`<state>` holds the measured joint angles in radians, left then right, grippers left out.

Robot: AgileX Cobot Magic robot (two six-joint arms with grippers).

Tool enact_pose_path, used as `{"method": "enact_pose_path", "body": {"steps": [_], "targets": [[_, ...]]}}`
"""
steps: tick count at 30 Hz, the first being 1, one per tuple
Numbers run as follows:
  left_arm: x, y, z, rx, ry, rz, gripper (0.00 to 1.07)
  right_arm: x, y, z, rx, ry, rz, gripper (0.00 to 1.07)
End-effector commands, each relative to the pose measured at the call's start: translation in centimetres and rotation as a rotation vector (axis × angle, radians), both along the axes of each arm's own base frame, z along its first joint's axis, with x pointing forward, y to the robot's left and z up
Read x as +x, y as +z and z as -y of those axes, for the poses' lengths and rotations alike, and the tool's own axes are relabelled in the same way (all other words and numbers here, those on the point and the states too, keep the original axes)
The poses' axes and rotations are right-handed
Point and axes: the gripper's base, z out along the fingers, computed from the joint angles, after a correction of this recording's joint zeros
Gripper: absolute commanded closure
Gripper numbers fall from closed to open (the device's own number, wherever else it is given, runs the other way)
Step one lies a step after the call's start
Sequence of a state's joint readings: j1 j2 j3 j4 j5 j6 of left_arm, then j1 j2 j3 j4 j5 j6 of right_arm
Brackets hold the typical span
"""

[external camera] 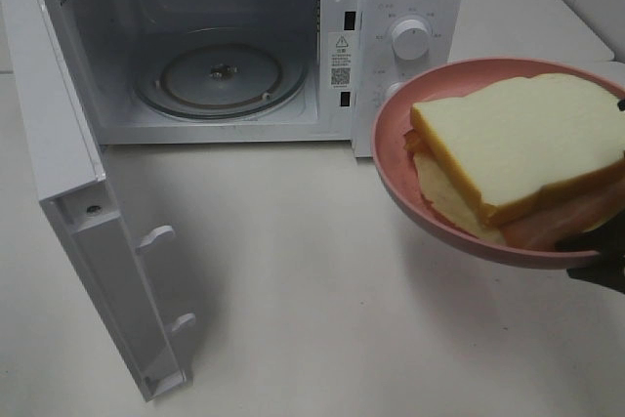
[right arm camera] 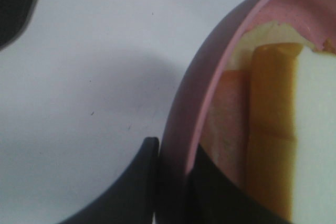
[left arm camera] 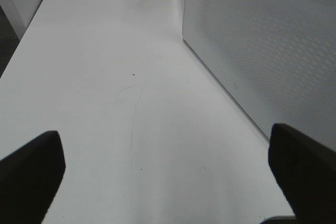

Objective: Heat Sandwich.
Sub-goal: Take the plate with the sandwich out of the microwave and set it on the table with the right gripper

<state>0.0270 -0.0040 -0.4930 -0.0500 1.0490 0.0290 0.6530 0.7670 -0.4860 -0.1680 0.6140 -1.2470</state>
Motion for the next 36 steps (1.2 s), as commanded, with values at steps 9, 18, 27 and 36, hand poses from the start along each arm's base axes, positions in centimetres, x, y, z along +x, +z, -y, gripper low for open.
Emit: {"method": "enact_pose_path", "body": {"steps": [9,18,27,36], "targets": [[-0.2,0.1,0.1,-0.005,-0.009,0.028,0.09,1.0,0.7,1.4,0.038,-0.267,0.093,1.07],[-0.2,0.1,0.1,-0.005,-0.009,0.028,0.09,1.1,0.7,2.5,0.040,-0.464,0.090,1.07],[-0.2,0.1,0.1,-0.005,-0.009,0.028,0.09,1.2,0.8,3.6,0.121,-0.725,0.101,1.07],[-0.2,0.1,0.1,-0.005,-0.009,0.028,0.09,1.1,0.8,4.5,0.146,-0.906,0.108,1.07]]}}
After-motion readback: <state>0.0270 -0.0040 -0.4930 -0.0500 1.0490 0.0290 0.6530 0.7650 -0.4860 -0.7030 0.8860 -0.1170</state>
